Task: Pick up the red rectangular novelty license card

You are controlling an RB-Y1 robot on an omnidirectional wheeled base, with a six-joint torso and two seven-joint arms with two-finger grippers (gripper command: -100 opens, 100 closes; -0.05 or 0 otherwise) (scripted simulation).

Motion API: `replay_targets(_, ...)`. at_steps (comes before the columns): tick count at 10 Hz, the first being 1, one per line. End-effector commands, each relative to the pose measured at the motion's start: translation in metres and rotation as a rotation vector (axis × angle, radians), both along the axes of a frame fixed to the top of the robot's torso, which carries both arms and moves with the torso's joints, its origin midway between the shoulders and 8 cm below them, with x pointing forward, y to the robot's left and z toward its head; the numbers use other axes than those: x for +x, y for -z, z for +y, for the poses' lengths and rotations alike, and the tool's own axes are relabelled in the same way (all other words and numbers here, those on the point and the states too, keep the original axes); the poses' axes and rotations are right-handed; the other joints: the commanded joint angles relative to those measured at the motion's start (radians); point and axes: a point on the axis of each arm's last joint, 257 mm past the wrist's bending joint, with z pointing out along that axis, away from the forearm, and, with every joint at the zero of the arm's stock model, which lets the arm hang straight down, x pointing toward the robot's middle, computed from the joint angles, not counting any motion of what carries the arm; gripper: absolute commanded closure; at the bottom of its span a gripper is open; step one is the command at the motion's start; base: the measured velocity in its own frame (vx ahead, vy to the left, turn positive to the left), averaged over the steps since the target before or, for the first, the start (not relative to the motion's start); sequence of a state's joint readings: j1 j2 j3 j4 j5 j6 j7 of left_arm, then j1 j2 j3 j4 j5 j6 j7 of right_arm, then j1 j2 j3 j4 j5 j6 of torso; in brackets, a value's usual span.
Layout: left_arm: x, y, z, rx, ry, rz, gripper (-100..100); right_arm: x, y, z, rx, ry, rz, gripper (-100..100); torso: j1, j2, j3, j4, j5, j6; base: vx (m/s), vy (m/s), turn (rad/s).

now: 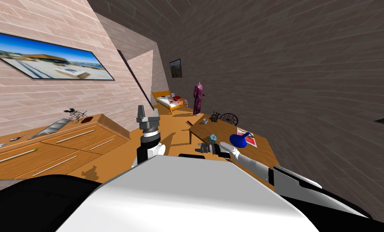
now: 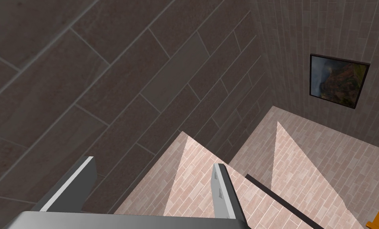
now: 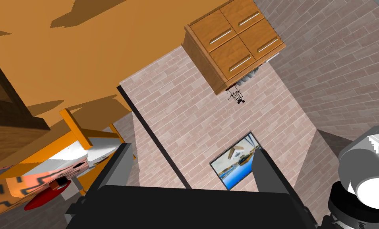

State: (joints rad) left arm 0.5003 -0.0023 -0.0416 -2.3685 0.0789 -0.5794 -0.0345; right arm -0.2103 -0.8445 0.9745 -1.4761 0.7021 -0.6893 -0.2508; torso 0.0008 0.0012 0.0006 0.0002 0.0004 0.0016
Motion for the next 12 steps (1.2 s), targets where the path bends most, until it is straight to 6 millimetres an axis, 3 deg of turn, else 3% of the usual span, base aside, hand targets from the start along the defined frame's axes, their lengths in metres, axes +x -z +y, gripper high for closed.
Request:
replay_targets(1,0.0,0.0,0.0,0.0,0.0,0.0,0,0.0,0.013,-0.01,-0.027,0.002,0.006,-100,0.0,0.0,0.0,0.0,0.0,0.0,0.011,0.003,-0.014)
replay_targets(2,0.0,0.0,0.0,0.0,0.0,0.0,0,-0.007,0.032,-0.035,-0.114,-0.043,-0.004,-100,0.0,0.001,0.0,0.0,0.0,0.0,0.014,0.008,0.092)
replay_targets(3,0.0,0.0,0.0,0.0,0.0,0.0,0,-0.005,0.039,-0.042,-0.13,-0.03,0.003,-100,0.0,0.0,0.0,0.0,0.0,0.0,0.015,0.002,0.057)
replay_targets(4,0.0,0.0,0.0,0.0,0.0,0.0,0,-0.011,0.057,-0.072,-0.221,-0.068,-0.003,-100,-0.001,0.0,0.0,0.0,0.0,0.0,0.017,0.003,0.088)
replay_targets(5,0.0,0.0,0.0,0.0,0.0,0.0,0,-0.009,0.061,-0.078,-0.233,-0.059,0.002,-100,-0.001,0.0,0.0,0.0,0.0,0.0,0.014,0.0,0.035)
replay_targets(6,0.0,0.0,0.0,0.0,0.0,0.0,0,-0.015,0.076,-0.109,-0.319,-0.096,-0.004,-100,-0.001,0.001,0.0,0.0,0.0,0.0,0.015,0.002,0.055)
replay_targets(7,0.0,0.0,0.0,0.0,0.0,0.0,0,-0.013,0.08,-0.116,-0.333,-0.085,0.002,-100,-0.001,0.0,0.0,0.0,0.0,0.0,0.012,-0.003,0.032)
replay_targets(9,0.0,0.0,0.0,0.0,0.0,0.0,0,-0.016,0.101,-0.191,-0.508,-0.122,-0.001,-100,-0.002,0.001,0.001,0.0,0.0,0.0,0.012,-0.01,0.05)
replay_targets(10,0.0,0.0,0.0,0.0,0.0,0.0,0,-0.02,0.106,-0.198,-0.527,-0.129,0.006,-100,-0.002,0.001,0.0,0.0,0.0,0.0,0.01,-0.016,0.024)
replay_targets(11,0.0,0.0,0.0,0.0,0.0,0.0,0,-0.024,0.114,-0.24,-0.618,-0.147,0.011,-100,-0.002,0.001,0.0,0.0,-0.001,0.0,0.006,-0.015,0.02)
replay_targets(12,0.0,0.0,0.0,0.0,0.0,0.0,0,-0.024,0.114,-0.24,-0.618,-0.147,0.011,-100,-0.002,0.002,0.001,0.0,0.0,0.001,0.002,-0.016,-0.006)
